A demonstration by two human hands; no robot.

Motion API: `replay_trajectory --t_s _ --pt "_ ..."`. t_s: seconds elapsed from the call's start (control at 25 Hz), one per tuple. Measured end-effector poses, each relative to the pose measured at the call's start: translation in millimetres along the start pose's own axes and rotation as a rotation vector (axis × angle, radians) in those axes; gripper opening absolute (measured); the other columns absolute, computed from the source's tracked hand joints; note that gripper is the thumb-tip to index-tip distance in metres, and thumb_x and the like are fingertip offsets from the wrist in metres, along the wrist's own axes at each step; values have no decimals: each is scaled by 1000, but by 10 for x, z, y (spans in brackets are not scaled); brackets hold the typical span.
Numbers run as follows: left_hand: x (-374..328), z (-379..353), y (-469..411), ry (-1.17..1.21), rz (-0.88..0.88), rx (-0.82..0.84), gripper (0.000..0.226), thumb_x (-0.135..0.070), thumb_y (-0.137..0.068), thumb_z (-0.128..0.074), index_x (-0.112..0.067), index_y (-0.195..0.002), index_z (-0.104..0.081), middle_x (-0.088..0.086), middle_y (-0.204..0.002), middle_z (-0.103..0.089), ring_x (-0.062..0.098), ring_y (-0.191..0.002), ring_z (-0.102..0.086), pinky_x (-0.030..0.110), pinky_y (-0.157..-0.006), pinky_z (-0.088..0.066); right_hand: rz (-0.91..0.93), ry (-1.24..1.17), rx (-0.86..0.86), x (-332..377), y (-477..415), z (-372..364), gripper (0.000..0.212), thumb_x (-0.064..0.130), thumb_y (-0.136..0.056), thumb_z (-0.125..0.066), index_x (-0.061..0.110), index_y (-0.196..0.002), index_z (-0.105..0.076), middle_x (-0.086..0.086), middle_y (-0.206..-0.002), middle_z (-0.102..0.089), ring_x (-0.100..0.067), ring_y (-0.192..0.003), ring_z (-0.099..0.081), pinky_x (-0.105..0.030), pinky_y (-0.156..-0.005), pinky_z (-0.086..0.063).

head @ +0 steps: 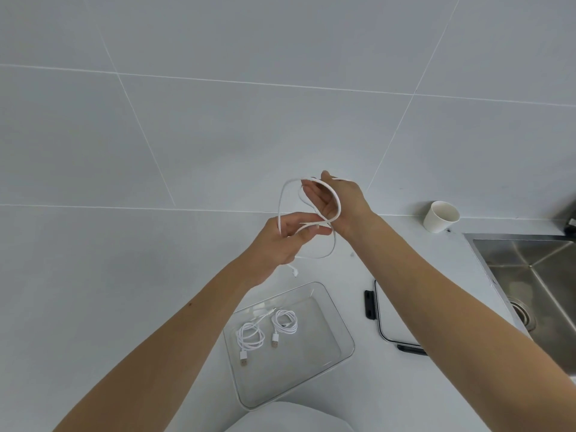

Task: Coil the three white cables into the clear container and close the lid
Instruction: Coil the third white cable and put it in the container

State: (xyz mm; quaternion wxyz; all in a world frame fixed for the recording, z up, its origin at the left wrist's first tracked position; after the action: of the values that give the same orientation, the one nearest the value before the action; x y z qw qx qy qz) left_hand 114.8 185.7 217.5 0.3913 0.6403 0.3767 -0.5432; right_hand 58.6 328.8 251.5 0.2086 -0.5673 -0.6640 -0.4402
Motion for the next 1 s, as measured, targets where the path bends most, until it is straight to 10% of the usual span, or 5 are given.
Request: replay_trajectory --t_s 0.4,0.56,0.68,0.84,1.0 --pt "-62 264 -14 160 -41 -170 21 -19 -103 -45 -10 -96 -64 4 -85 -73 8 -41 -20 20 -39 -13 14 86 -60 -45 40 127 22 16 -104 -49 -4 -99 -56 -20 -98 -69 -25 -83 -74 -32 -82 -61" --pt "-122 383 -32 62 -52 -193 23 -19 -102 -46 -12 -96 -67 3 -81 -72 12 -45 -19 22 -42 -13 -179 553 -46 17 141 225 30 33 -101 -53 6 -93 -60 -13 -91 -74 -23 -76 -73 -32 -73 -60" --pt "-214 422 -74 -43 -43 -150 25 -19 -102 -47 -15 -92 -70 4 -83 -73 16 -48 -17 23 -43 -14 61 822 -32 87 167 198 26 33 -98 -57 12 -83 -58 -3 -81 -71 -18 -71 -69 -26 -67 -55" --pt "-283 420 -119 -83 -13 -107 27 -21 -102 -48 -16 -90 -71 4 -82 -73 16 -49 -19 25 -44 -14 272 891 340 117 250 32 27 27 -99 -58 18 -124 -59 3 -119 -69 -7 -113 -63 -21 -96 -50" --pt "-357 411 -151 -146 51 -158 25 -26 -100 -52 -12 -95 -72 2 -82 -73 12 -47 -27 23 -45 -16 352 845 476 93 376 -125 30 16 -102 -52 12 -131 -55 -1 -113 -70 -12 -104 -66 -16 -90 -49"
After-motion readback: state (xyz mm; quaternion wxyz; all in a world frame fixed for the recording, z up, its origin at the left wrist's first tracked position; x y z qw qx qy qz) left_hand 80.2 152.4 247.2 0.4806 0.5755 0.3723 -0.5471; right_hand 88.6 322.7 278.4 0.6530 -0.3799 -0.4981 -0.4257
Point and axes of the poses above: each hand's wrist, its own y-axis away from the middle knuckle, its own z-axis out of the back of the hand, x = y × z, the point moved 1 cm from there along -y, towards the middle knuckle
